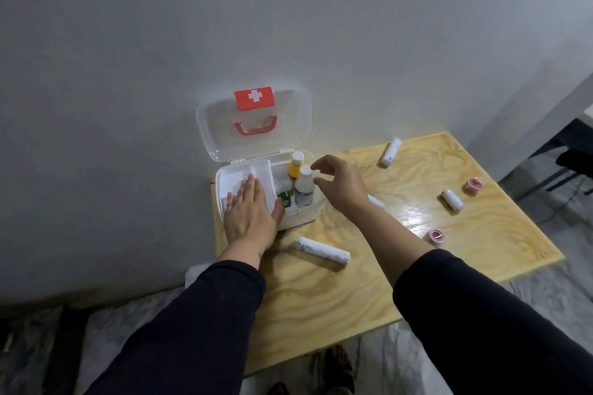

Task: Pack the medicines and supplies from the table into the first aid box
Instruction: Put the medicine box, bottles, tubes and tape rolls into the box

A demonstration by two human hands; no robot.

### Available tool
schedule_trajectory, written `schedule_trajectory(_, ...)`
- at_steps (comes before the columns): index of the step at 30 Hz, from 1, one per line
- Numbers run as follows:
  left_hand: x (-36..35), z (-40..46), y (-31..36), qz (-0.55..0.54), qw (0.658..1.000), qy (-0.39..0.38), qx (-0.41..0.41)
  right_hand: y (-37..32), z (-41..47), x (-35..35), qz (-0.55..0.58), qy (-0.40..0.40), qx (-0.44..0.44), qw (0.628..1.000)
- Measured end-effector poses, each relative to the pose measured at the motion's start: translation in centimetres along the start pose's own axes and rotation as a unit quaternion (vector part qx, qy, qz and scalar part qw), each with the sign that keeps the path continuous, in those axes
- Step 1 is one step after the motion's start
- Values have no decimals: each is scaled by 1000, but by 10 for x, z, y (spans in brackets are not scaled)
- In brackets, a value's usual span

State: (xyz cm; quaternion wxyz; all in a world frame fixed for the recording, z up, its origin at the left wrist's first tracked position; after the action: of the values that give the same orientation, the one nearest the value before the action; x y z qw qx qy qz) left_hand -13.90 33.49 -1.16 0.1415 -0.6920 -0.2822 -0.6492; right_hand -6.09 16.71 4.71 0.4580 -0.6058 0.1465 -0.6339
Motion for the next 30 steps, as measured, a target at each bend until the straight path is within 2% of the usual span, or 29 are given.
schedule_trajectory(7, 1, 1, 2, 11, 1000, -7, -7, 27, -25, 30, -50, 16, -33, 998)
schedule_trajectory(14, -1, 1, 2, 9, 1000, 8, 0, 88, -36, 37, -132, -16, -97, 986)
schedule_trajectory(18, -2, 4, 1, 9, 1000, 19, 2, 111, -29, 31, -161, -28, -98, 982)
schedule_trajectory(24, -3, 4, 0, 8, 999, 31, 6, 127, -28, 15, -161, -46, -109, 980)
schedule_trajectory(30, 0, 1, 1, 9, 1000, 25, 6, 101, -54, 6, -111, -59, -75, 989)
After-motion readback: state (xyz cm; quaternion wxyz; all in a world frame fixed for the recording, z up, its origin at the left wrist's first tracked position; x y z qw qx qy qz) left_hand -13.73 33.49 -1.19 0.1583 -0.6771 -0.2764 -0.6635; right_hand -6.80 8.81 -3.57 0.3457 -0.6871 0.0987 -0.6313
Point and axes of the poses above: each hand's wrist, its own z-axis towards the middle knuckle, its own x-axis out of the back of the hand, y = z × x, the point moved 7 cm from there along z, towards the middle knuckle, and after that the axes turned 15 degrees about x, right-handed, at the moved point
